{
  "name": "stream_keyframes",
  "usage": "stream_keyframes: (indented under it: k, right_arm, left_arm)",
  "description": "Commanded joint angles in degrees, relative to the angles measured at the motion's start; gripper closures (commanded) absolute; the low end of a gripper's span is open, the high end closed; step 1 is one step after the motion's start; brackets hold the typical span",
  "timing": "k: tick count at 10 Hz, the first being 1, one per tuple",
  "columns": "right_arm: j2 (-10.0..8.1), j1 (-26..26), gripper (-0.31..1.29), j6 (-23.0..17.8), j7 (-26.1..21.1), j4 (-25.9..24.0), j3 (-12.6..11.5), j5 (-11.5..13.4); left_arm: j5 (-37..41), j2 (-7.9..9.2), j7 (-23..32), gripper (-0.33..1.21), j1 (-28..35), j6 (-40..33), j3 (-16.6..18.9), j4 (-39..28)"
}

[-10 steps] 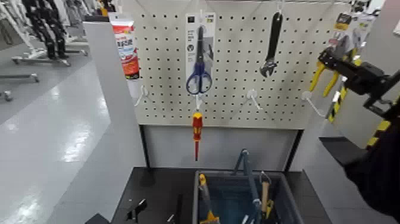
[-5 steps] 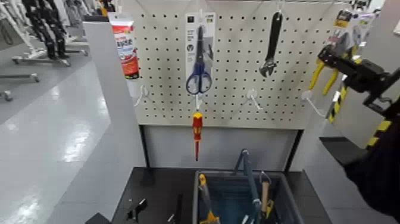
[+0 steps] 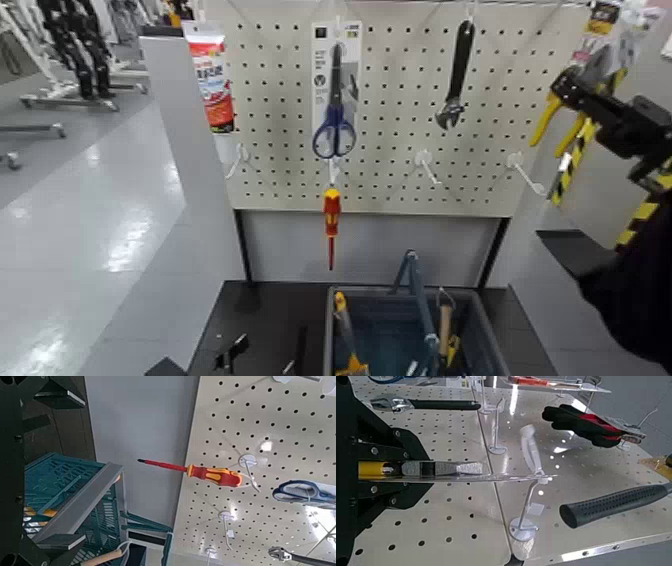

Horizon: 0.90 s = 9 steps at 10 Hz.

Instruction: Put the yellow pliers into the crate.

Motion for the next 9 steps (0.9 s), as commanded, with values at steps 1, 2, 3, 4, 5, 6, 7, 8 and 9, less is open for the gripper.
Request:
stream_keyframes:
  k: [1, 2, 3, 4, 5, 6, 7, 8, 9]
  right_arm:
    - [1.72, 3.2, 1.13, 1.4, -0.2, -5.3, -0.3, -0.6]
    - [2.51, 4.4, 1.13, 2.0, -0.4, -7.0, 0.3, -0.6]
    - [3.48, 6.2, 1.13, 2.6, -0.8, -8.5, 1.0, -0.6]
    - [4.80, 8.7, 1.13, 3.9, -2.2, -10.5, 1.7, -0.3]
    - [6.29, 11.1, 1.13, 4.3, -2.6, -11.2, 2.4, 0.7]
    - [7.79, 13.3, 1.13, 4.7, -2.7, -11.2, 2.4, 2.2]
    - [8.84, 15.2, 1.13, 5.1, -3.0, -11.1, 2.4, 3.4]
    - [9.54, 16.6, 1.13, 5.6, -3.1, -10.3, 2.4, 3.8]
    - [9.98, 17.7, 1.13, 5.8, -3.1, -9.3, 2.7, 4.0]
  left_arm:
    - [0.0, 0.04, 0.1, 0.12, 0.0, 0.0, -0.2, 0.1]
    - [0.0, 0.04, 0.2, 0.12, 0.0, 0.0, -0.2, 0.1]
    - [0.0, 0.22, 0.4, 0.12, 0.0, 0.0, -0.4, 0.1]
    - [0.1, 0.22, 0.5, 0.12, -0.1, 0.1, -0.2, 0.3]
    - [0.8, 0.04, 1.1, 0.12, -0.1, -1.0, -0.3, 0.9]
    - [1.0, -0.05, 1.3, 0.12, 0.0, -1.4, -0.3, 1.0]
    - [1.0, 0.04, 1.4, 0.12, -0.1, -1.5, -0.4, 1.0]
    - [0.9, 0.04, 1.4, 0.12, -0.1, -1.5, -0.4, 1.1]
    - [0.9, 0.04, 1.5, 0.12, -0.1, -1.5, -0.4, 1.0]
